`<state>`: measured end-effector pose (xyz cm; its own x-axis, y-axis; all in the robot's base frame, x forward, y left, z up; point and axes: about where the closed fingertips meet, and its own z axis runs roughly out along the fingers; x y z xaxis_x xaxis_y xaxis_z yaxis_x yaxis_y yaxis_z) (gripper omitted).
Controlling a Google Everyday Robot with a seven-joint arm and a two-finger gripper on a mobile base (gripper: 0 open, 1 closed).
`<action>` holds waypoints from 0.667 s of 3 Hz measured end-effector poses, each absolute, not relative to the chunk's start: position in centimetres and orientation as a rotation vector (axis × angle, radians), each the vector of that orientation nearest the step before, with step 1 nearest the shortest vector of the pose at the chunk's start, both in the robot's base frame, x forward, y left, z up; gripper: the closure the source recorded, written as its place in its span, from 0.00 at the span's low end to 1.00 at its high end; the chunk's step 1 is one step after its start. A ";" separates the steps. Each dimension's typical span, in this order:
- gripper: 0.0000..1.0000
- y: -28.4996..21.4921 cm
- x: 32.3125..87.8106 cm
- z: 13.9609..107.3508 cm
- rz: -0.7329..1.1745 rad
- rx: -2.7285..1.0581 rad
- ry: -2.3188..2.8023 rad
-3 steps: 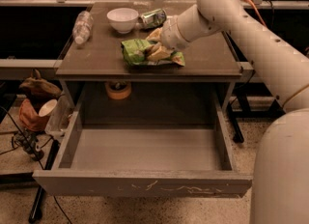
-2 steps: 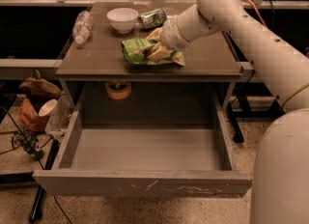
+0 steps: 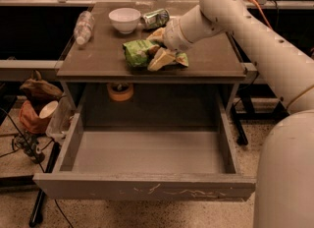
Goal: Pick green rice chip bag from top drawer and place on counter
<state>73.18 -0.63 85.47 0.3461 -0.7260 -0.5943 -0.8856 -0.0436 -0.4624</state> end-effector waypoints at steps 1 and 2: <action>0.00 -0.6 73.2 85.5 0.251 -1.809 1.424; 0.00 -0.6 73.2 85.5 0.251 -1.809 1.424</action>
Offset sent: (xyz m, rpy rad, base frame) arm 0.0000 0.0000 0.0000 0.0000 0.0000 0.0000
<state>73.18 -0.62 85.47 0.3460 -0.7260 -0.5943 -0.8856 -0.0436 -0.4624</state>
